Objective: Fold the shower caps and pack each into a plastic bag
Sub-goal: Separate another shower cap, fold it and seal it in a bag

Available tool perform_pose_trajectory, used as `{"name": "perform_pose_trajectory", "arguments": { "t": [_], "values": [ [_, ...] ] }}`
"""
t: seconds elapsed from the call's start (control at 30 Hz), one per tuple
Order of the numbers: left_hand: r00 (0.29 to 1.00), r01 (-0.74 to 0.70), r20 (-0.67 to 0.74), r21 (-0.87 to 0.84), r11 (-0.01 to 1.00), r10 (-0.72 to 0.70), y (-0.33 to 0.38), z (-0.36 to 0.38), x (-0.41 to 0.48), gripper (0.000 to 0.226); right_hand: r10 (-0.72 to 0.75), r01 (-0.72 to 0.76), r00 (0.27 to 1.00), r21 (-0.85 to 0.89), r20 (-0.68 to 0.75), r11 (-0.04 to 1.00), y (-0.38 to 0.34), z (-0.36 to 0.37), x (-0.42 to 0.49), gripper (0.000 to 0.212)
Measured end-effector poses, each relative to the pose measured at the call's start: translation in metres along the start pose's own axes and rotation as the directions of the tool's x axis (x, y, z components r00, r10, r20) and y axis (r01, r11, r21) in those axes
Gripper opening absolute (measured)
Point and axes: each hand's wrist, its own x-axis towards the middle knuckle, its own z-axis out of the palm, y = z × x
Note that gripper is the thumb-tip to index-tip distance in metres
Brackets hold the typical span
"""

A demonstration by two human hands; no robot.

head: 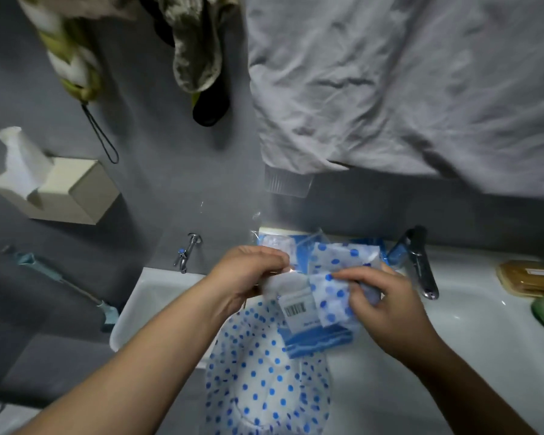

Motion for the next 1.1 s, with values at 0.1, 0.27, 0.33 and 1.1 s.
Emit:
{"name": "perform_pose_trajectory", "arguments": {
  "t": [0.1, 0.27, 0.33, 1.1],
  "values": [
    [0.996, -0.082, 0.039, 0.058, 0.995, 0.079, 0.0, -0.004, -0.006, 0.017, 0.002, 0.011, 0.988, 0.081, -0.155, 0.997, -0.015, -0.004, 0.007, 0.039],
    [0.959, -0.225, 0.204, 0.127, 0.966, 0.197, -0.004, 0.001, -0.023, 0.035, -0.067, 0.09, 0.989, 0.185, -0.128, 0.979, -0.037, 0.007, 0.015, 0.045],
    [0.943, -0.257, 0.249, 0.129, 0.958, 0.219, -0.003, 0.003, -0.031, 0.032, -0.074, 0.074, 0.997, 0.144, -0.004, 0.987, -0.038, 0.013, 0.014, 0.049],
    [0.987, -0.103, 0.137, 0.102, 0.989, 0.089, -0.009, -0.005, -0.012, 0.028, -0.048, 0.167, 0.907, -0.254, 0.418, 0.953, -0.028, 0.023, 0.054, 0.033]
  ]
}}
